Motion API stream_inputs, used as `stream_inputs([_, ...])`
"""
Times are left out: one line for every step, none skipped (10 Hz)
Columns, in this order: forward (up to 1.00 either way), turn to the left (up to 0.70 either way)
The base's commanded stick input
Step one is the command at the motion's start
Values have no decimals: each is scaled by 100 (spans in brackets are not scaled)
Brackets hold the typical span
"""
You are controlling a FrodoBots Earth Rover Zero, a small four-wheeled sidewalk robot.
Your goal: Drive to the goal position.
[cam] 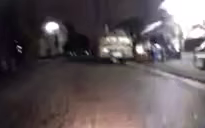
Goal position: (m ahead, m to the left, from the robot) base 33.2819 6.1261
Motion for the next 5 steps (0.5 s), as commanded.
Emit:
stream_inputs([50,0])
stream_inputs([50,0])
stream_inputs([50,0])
stream_inputs([50,0])
stream_inputs([50,0])
